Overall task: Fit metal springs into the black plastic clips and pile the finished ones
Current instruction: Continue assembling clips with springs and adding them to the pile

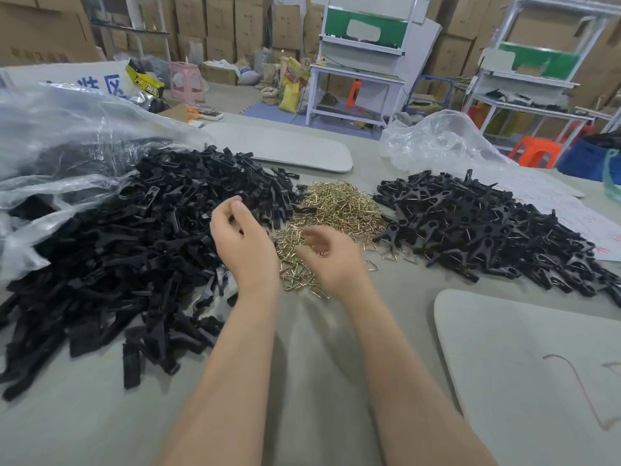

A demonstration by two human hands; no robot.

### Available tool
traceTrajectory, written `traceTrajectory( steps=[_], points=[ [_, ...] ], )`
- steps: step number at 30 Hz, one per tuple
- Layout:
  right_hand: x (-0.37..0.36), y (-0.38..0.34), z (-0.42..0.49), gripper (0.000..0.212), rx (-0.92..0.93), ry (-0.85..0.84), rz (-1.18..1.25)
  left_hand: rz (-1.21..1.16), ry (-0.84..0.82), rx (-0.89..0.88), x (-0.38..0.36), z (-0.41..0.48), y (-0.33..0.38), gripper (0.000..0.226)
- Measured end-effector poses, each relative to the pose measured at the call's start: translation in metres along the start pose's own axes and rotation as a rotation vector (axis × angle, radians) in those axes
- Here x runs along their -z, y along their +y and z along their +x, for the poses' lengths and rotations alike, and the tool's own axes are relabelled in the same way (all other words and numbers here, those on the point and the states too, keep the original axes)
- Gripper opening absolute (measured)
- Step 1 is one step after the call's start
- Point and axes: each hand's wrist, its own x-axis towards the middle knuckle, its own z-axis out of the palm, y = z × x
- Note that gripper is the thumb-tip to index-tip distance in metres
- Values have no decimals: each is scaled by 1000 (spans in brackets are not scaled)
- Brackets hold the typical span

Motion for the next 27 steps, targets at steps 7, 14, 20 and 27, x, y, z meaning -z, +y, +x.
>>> traceTrajectory(
  steps=[7, 14, 20, 27],
  points=[
    [-41, -28, 10, 46, 49, -345, -567, -45, 77, 12, 4, 5, 0, 23],
    [-51, -20, 6, 20, 141, -20, -514, -57, 53, 7, 1, 2, -1, 19],
    [-48, -16, 5, 26, 87, 49, -279, -42, 58, 3, 2, 5, -1, 18],
    [-5, -12, 10, 10, -23, 122, 307, 23, -180, 67, -3, -1, -5, 11]
  ],
)
